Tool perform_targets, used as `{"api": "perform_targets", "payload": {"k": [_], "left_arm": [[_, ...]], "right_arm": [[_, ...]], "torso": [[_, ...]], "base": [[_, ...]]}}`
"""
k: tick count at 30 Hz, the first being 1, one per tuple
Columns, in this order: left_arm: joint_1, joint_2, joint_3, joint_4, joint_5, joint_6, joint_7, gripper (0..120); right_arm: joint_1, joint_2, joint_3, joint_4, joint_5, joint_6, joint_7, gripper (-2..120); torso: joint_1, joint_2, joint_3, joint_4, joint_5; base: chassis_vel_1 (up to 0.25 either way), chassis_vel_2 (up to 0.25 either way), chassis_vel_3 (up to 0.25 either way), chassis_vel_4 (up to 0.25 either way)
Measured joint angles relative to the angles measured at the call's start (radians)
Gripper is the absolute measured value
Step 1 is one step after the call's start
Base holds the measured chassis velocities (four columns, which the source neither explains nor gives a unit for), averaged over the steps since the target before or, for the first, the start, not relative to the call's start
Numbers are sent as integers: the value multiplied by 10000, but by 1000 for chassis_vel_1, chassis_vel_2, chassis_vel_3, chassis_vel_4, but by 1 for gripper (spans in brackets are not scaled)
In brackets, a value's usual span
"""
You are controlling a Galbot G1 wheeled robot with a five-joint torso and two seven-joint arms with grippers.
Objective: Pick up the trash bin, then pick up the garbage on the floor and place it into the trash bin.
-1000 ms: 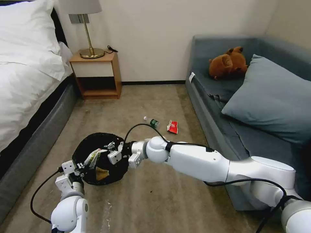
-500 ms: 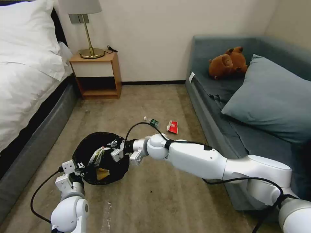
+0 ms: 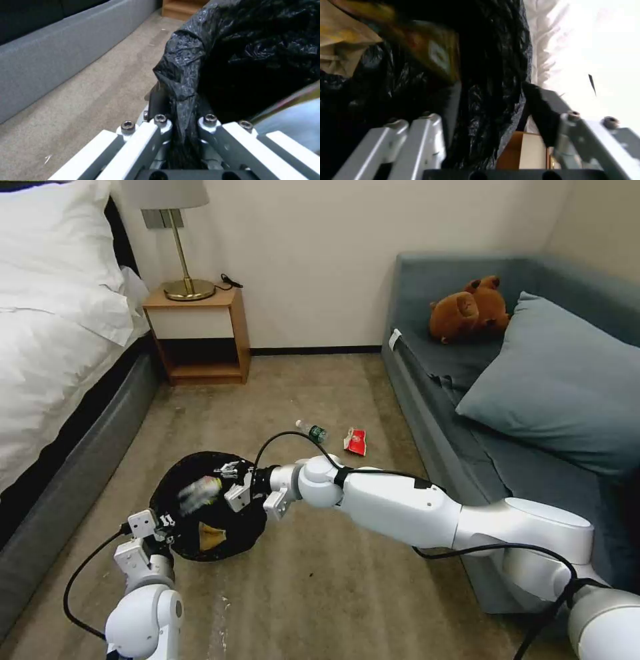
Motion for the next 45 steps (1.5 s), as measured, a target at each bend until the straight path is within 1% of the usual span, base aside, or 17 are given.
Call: {"api": "perform_targets", "payload": {"k": [3, 5, 7, 8, 10, 13, 17, 24, 28, 30, 31, 33, 34, 36, 37, 39, 45], "left_arm": [[-5, 0, -8, 5, 0, 0, 0, 3], [-6, 0, -9, 6, 0, 0, 0, 3], [-16, 1, -7, 14, 2, 0, 0, 3], [-16, 1, -7, 14, 2, 0, 0, 3], [-29, 0, -5, 19, 0, -1, 0, 3], [-43, 0, -8, 27, -12, -1, 0, 3], [-71, 0, -27, 44, -19, 0, 0, 3], [-151, 0, -98, 211, -61, -21, 1, 3], [-172, 0, -131, 234, -145, -29, 23, 3], [-250, 0, -166, 245, -303, -30, 20, 3], [-250, 0, -166, 245, -303, -30, 20, 3], [-296, 0, -177, 245, -435, -30, 23, 3], [-296, 0, -177, 245, -435, -30, 23, 3], [-297, 1, -221, 244, -459, -17, 66, 3], [-297, 1, -221, 244, -459, -17, 66, 3], [-278, 1, -256, 221, -486, 9, 157, 3], [-349, 10, -281, 325, -649, -22, 256, 3]], "right_arm": [[2, -26, 0, 0, 46, 0, -5, 65], [3, -31, 0, 0, 50, 0, -5, 67], [27, -93, 3, 31, 64, -11, -21, 82], [27, -93, 3, 31, 64, -11, -21, 82], [39, -114, 15, 60, 74, -55, -25, 92], [46, -125, 89, 118, 123, -165, -20, 99], [46, -130, 226, 175, 243, -249, 4, 100], [-147, -256, 1289, 509, 599, -467, 282, 100], [-483, -575, 2091, 908, 1107, -714, 664, 100], [-986, -868, 2767, 1139, 1975, -912, 1028, 100], [-986, -868, 2767, 1139, 1975, -912, 1028, 100], [-1766, -1041, 3535, 1244, 2732, -977, 1646, 100], [-1766, -1041, 3535, 1244, 2732, -977, 1646, 100], [-2887, -1233, 4535, 1555, 3664, -1452, 2270, 100], [-2887, -1233, 4535, 1555, 3664, -1452, 2270, 100], [-4102, -1291, 5917, 2111, 4323, -1929, 2536, 100], [-5885, -1278, 7857, 3052, 4998, -2104, 2763, 100]], "torso": [[0, 0, 0, 0, 0], [0, 0, 0, 0, 0], [0, 0, 0, 0, 0], [0, 0, 0, 0, 0], [0, 0, 0, -1, 0], [0, 0, 0, 0, 0], [0, 0, 0, 0, 0], [0, 0, 0, 0, 0], [0, 0, 0, 1, 1], [0, 0, 0, 0, 2], [0, 0, 0, 0, 2], [0, 0, 0, 1, 2], [0, 0, 0, 1, 2], [0, 0, 0, -1, 3], [0, 0, 0, -1, 3], [0, 0, 0, -4, 5], [0, 0, -1, 0, 2]], "base": [[0, 0, 0, 0], [0, 0, 0, 0], [0, 0, 0, 0], [0, 0, 0, 0], [0, 0, 0, 0], [0, 0, 0, 0], [0, 0, 0, 0], [0, 0, 0, 0], [0, 0, 0, 0], [0, 0, 0, 0], [0, 0, 0, 0], [0, 0, 0, 0], [0, 0, 0, 0], [0, 0, 0, 0], [0, 0, 0, 0], [0, 0, 0, 0], [0, 0, 0, 0]]}}
